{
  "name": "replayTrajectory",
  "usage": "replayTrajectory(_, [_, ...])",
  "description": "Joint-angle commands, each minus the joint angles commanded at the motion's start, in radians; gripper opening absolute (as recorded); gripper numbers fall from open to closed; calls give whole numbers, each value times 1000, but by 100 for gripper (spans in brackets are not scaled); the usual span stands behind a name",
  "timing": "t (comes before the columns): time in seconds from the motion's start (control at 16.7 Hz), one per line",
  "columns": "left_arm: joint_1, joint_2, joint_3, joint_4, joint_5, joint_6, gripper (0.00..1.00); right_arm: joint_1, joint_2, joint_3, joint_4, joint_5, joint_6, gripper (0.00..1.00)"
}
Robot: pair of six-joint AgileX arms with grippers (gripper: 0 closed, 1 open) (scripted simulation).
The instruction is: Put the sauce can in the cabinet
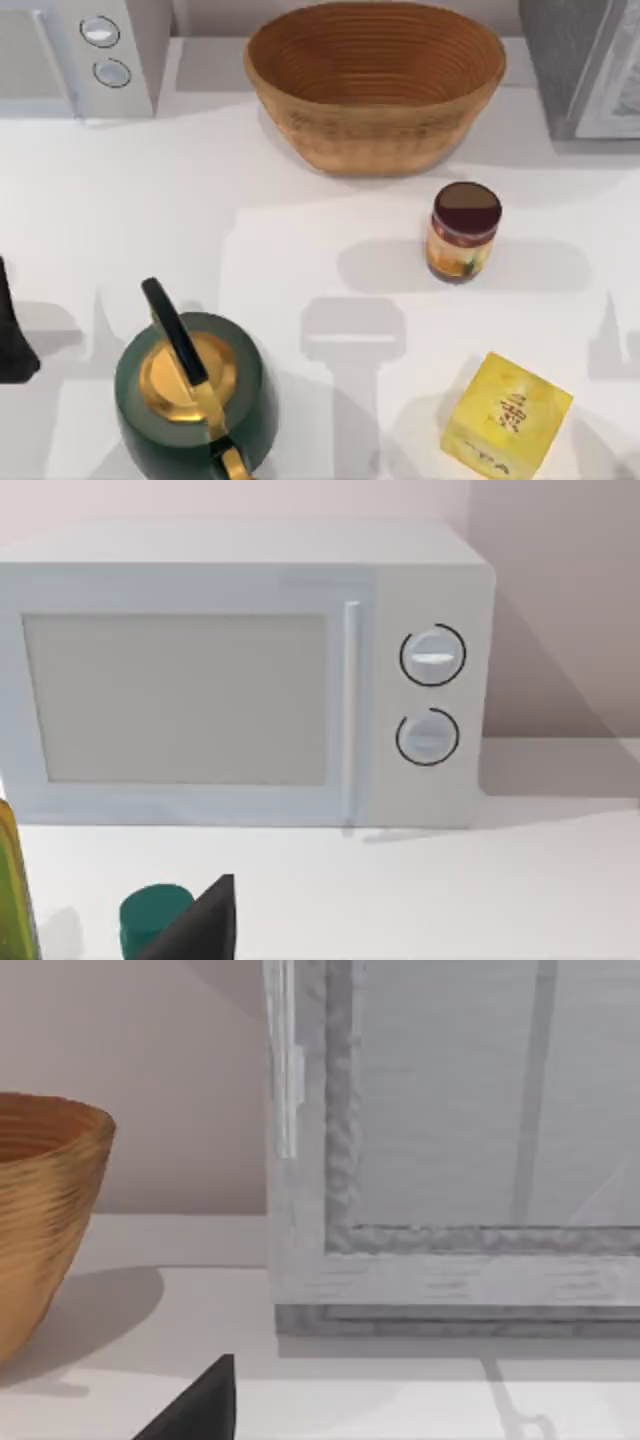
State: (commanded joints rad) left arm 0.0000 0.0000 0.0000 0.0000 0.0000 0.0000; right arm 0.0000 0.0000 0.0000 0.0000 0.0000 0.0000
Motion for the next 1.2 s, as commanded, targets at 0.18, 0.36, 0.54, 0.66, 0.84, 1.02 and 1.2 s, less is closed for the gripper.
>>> replayTrajectory(0.18, [0,0,0,0,0,0,100,1,9,5,-1,-7,-6,100])
replayTrajectory(0.36, [0,0,0,0,0,0,100,9,95,51,-7,-69,-61,100])
replayTrajectory(0.54, [0,0,0,0,0,0,100,18,266,140,-21,-185,-166,100])
replayTrajectory(0.66, [0,0,0,0,0,0,100,23,416,216,-34,-285,-255,100])
replayTrajectory(0.84, [0,0,0,0,0,0,100,26,682,351,-58,-462,-411,100])
replayTrajectory(1.02, [0,0,0,0,0,0,100,25,982,505,-86,-662,-580,100])
replayTrajectory(1.2, [0,0,0,0,0,0,100,20,1300,668,-114,-874,-752,100])
